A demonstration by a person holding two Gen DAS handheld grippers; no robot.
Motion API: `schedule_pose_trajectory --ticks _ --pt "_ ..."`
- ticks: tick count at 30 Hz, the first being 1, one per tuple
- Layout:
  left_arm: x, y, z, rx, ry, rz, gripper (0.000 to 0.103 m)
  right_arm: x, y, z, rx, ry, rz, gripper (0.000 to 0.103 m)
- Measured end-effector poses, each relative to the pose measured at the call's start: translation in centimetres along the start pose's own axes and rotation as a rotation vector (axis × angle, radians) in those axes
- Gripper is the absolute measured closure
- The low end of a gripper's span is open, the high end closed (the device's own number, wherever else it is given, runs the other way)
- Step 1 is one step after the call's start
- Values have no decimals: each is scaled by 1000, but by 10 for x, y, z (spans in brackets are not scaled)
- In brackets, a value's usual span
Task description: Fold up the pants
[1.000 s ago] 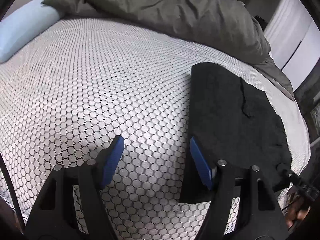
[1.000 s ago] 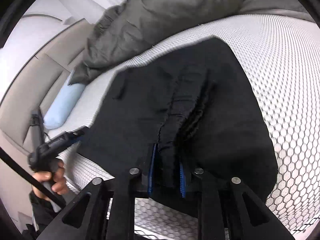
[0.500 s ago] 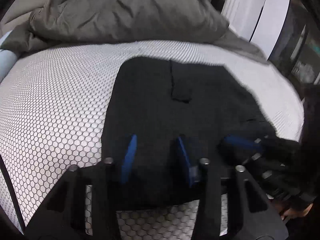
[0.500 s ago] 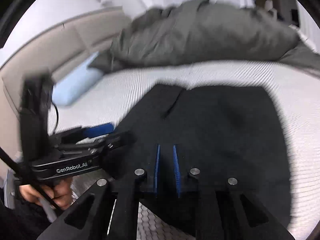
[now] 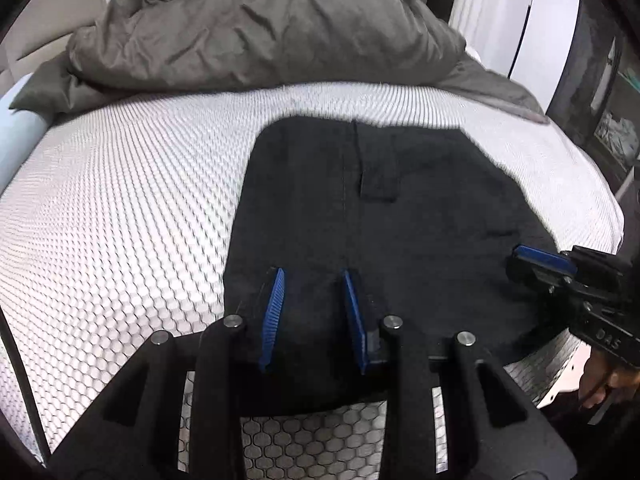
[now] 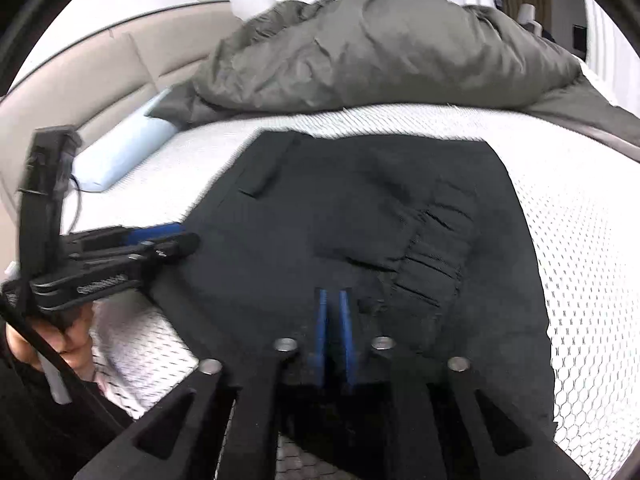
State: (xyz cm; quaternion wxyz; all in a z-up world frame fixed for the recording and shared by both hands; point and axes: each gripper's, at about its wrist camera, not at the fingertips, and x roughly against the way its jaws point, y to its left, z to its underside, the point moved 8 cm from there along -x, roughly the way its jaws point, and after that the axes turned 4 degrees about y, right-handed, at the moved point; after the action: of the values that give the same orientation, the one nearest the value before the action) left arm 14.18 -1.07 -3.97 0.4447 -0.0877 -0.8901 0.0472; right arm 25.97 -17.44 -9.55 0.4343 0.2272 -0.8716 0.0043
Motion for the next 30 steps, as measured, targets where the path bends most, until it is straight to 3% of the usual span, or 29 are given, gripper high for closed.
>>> schedule_pose_trajectory --ticks 2,5,7,10,13,16,19,23,27,30 --pt "0 -7 -21 -22 -23 -7 64 -6 12 -25 73 22 24 69" --pt "-32 -22 -47 -118 11 -7 57 -31 20 -56 139 76 73 69" --pt "-58 -19 -42 -103 96 -16 57 -51 19 -57 124 115 43 69" --pt "-65 -11 -40 -73 99 5 55 -83 12 -34 153 198 40 69" --pt "-65 1 -40 -45 92 18 43 -75 -3 -36 176 181 55 70" --pt "-68 6 -41 -16 109 52 43 -68 -20 -33 165 169 101 74" --pt "-71 7 -41 -38 104 29 43 -64 -18 -33 202 153 137 74" --pt "-60 9 -45 -30 116 30 47 -54 5 -46 227 105 94 71" --pt "-36 5 -81 -14 9 63 48 -47 15 -72 299 83 144 61" --pt "-48 11 -91 24 52 95 48 -43 14 -92 263 66 110 58"
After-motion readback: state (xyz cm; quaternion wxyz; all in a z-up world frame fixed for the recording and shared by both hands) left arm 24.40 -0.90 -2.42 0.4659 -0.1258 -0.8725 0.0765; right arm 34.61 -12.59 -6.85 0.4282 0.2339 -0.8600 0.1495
